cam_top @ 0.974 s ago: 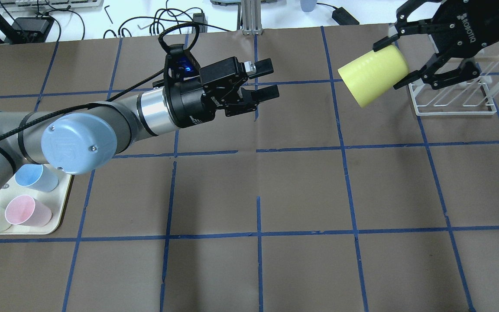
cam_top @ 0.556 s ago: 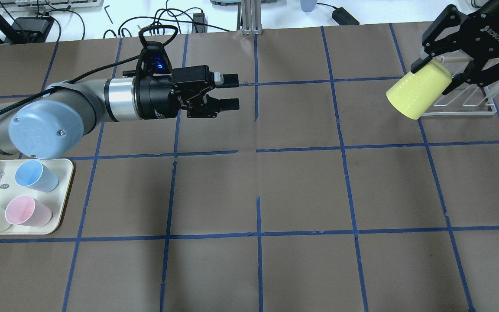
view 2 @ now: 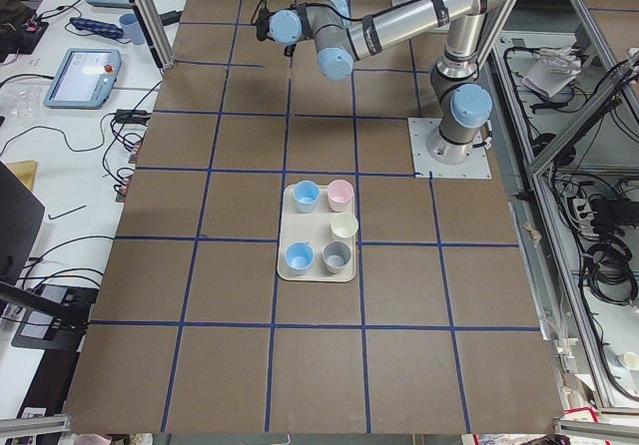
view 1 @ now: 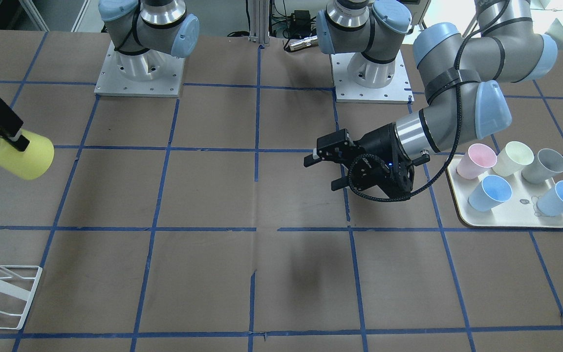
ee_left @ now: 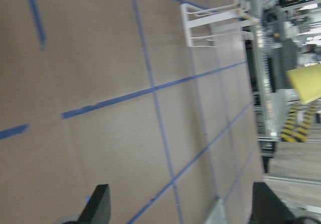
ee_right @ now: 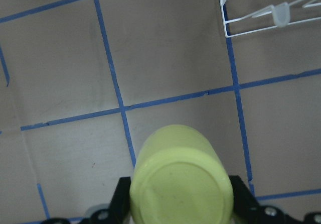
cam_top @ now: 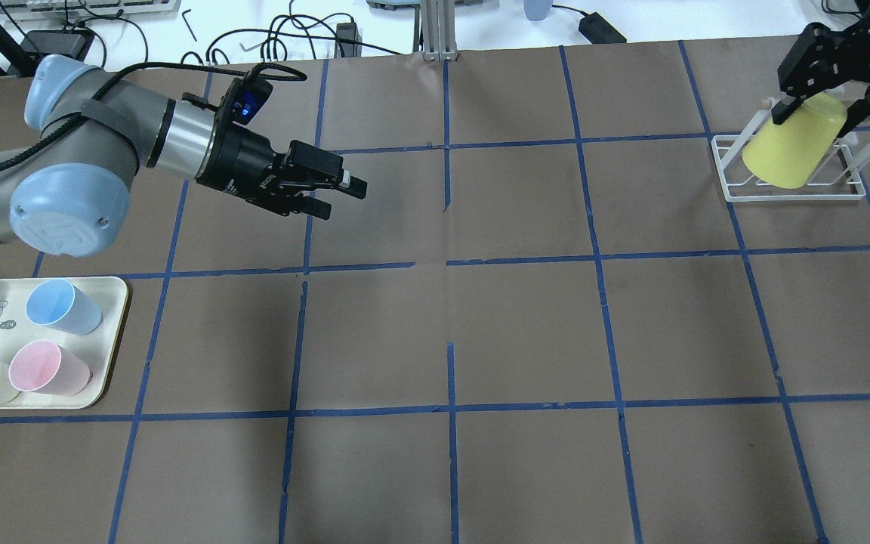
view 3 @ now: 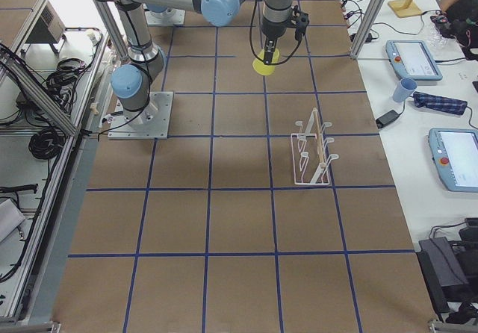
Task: Transfer IKEA cup to right arm and place on rack
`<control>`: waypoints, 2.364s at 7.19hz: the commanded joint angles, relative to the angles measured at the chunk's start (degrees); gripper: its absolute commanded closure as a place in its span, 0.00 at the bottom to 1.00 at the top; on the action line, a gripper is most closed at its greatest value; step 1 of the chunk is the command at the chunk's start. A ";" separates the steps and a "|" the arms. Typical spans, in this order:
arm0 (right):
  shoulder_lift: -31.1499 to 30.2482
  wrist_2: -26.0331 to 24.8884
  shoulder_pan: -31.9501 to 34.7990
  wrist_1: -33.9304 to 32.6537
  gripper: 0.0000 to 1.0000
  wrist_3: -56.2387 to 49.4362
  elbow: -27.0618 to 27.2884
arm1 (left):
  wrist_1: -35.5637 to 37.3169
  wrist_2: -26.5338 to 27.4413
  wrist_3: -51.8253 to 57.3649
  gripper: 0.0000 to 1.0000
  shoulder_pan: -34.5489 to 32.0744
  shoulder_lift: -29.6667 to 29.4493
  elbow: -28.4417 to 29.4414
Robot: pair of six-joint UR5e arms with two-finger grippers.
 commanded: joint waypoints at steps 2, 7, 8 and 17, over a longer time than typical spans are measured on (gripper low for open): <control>5.80 -3.94 -0.40 -14.30 0.95 -0.64 0.23 | -5.29 33.95 -1.99 0.00 -1.37 1.40 10.94; 13.19 -3.08 -4.88 -22.31 0.95 -6.96 0.67 | -16.24 52.68 -3.21 0.00 -9.29 2.36 23.91; 13.81 -3.08 -4.88 -22.94 0.95 -7.58 0.67 | -16.67 47.20 -6.52 0.00 -8.15 2.88 22.43; 18.39 -3.96 -4.88 -24.36 0.00 -10.22 0.32 | -16.23 37.47 -17.72 0.00 -3.83 5.88 21.54</control>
